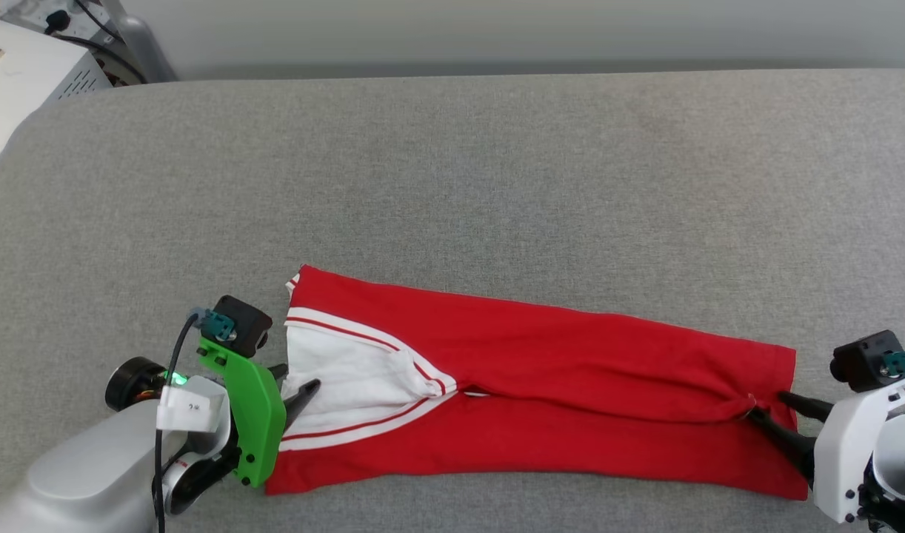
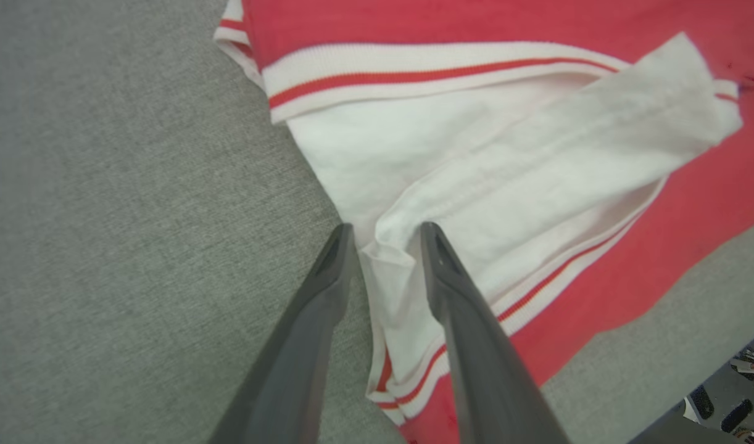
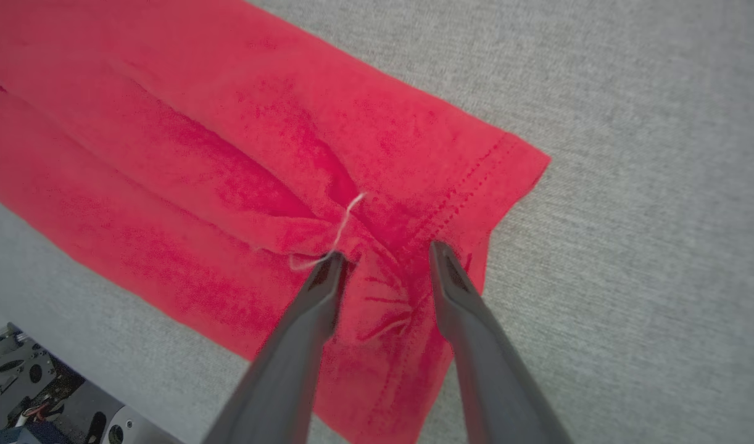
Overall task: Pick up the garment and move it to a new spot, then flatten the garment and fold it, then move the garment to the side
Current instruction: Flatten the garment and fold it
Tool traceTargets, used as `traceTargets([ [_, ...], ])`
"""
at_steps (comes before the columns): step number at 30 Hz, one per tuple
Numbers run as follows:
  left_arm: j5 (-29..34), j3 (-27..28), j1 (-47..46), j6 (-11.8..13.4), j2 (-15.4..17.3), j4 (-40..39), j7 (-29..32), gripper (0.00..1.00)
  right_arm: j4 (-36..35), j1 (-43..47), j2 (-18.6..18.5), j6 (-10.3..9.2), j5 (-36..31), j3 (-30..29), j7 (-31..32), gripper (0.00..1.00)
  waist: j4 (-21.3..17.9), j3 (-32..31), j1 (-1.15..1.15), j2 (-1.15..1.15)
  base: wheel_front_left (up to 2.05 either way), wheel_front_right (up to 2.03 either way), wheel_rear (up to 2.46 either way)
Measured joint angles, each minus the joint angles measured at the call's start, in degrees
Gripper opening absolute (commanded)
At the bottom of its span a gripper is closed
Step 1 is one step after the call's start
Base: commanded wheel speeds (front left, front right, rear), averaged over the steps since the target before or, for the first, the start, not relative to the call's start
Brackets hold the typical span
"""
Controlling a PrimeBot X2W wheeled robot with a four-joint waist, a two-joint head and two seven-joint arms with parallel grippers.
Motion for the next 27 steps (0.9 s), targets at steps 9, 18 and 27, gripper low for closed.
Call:
traceTargets([
  [9,6.6,3.8,2.1,9.1,0.1,-2.1,-16.1,1.0,-8.5,5.5,-2.6,0.0,3.6,-13.1,0.9,1.0,0.2,-4.2,0.0,0.0,0.0,0.0,0.0],
  [18,11.7,7.3,4.7,20.0,0.1,-5.0,-24.1,1.0,-4.9,10.0,-1.5,0.0,14.5,-23.0,10.5,1.0,1.8,-4.4,0.0,0.0,0.0,0.0,0.0],
  [27,21.2,18.9,10.6,26.7,-4.1,-9.4,-25.1,1.0,1.5,10.5,3.0,0.0,16.1,-23.0,14.6,1.0,3.9,-2.2,0.0,0.0,0.0,0.0,0.0],
])
